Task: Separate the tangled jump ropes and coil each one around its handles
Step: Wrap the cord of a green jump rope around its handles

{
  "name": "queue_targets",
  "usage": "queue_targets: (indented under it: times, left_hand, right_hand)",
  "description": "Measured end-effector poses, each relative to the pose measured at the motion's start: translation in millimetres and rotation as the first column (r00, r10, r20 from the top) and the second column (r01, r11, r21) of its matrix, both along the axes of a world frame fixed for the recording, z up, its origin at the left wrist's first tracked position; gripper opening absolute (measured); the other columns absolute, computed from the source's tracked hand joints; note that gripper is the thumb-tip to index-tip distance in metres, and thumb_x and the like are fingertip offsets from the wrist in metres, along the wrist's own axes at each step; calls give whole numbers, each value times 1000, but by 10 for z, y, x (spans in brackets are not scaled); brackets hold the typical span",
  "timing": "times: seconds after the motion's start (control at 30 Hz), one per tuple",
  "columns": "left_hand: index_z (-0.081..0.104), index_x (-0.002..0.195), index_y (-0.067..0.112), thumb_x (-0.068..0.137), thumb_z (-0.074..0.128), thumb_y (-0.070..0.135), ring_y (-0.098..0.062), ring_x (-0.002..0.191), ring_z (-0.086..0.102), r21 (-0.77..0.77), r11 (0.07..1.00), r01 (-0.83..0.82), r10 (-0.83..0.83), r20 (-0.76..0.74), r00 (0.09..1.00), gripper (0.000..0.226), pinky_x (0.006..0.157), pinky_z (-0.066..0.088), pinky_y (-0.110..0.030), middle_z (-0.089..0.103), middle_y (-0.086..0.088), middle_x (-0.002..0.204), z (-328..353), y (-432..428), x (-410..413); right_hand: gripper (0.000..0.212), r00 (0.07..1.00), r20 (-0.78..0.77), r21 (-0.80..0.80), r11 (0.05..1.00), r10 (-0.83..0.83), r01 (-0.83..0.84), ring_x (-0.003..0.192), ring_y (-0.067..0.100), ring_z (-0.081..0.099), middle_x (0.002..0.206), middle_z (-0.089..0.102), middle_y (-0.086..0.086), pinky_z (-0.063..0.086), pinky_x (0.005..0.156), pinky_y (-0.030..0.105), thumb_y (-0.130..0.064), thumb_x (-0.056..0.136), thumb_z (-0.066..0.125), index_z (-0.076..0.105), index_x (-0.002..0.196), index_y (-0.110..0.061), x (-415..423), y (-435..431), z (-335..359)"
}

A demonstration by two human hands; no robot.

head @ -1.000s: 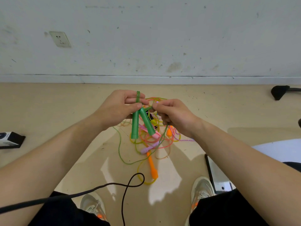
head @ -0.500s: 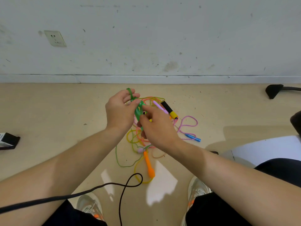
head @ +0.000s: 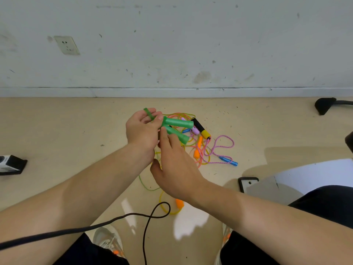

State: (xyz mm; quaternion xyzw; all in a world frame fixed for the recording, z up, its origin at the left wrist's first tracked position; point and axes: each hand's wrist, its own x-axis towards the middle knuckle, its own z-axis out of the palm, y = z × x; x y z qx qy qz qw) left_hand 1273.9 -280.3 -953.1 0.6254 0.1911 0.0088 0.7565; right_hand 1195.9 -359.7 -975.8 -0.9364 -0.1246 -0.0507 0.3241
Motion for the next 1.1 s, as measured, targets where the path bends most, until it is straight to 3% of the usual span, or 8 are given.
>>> queue_targets:
  times: [0.2,0.4,0.47,0.53,0.63,0.73,0.87,1.1]
  left_hand:
    - [61,118,-2,92,67,2,-17,66,67,-112,992,49,-61,-107,992,27,53,54,-23,68,-9,98,68,96,83]
    - [57,122,-4,82,73,-8,-16,68,67,-119,988,99,-113,-114,987,43,51,52,-20,66,-10,101,86,114,75]
    - [58,116,-1,83,70,-10,-14,66,66,-115,990,82,-95,-105,990,37,49,51,-19,65,-7,94,92,112,89]
    - [56,109,3,85,68,-10,-14,66,63,-134,988,71,-83,-89,993,30,48,49,-19,63,-5,88,120,115,120]
    - [56,100,6,87,66,-9,-19,77,60,-157,985,78,-91,-75,993,22,56,48,-23,62,-5,85,181,155,191]
    - [60,98,4,88,66,-7,-25,91,66,-199,974,104,-128,-113,985,16,77,62,-33,64,-8,90,240,216,239]
    - [62,113,1,90,66,-1,-26,83,74,-222,927,303,-339,-149,929,24,66,62,-29,70,-12,99,294,303,213]
    - [68,111,5,87,65,7,-17,78,73,-54,751,659,-660,-118,742,24,73,61,-27,75,-8,94,381,429,234]
  right_hand:
    - [80,993,112,-227,974,29,-3,102,34,56,124,49,19,51,74,44,-18,86,55,19,154,4,44,-58,-35]
    - [82,976,208,-360,933,72,8,87,33,58,110,54,20,48,69,40,-21,79,64,33,147,11,67,-89,-117]
    - [75,976,210,-276,961,64,-4,95,33,57,115,54,20,48,73,40,-19,84,62,33,148,8,67,-79,-100]
    - [57,994,107,6,1000,-3,2,102,29,56,117,54,14,47,79,39,-19,95,53,37,147,-3,75,-77,-64]
    - [26,975,-199,389,905,-99,172,80,18,60,90,61,0,48,72,36,-27,106,39,59,117,-15,146,-115,-32]
    - [34,910,-412,452,855,-52,253,60,14,45,67,50,-6,36,61,27,-27,107,40,67,88,-18,266,-257,-45]
    - [31,864,-493,530,822,102,206,61,14,42,63,48,-3,37,61,27,-22,104,49,68,82,-13,439,-503,-11]
    - [33,870,-472,476,872,142,116,56,10,34,60,42,-2,29,53,22,-29,95,64,61,77,0,608,-819,125]
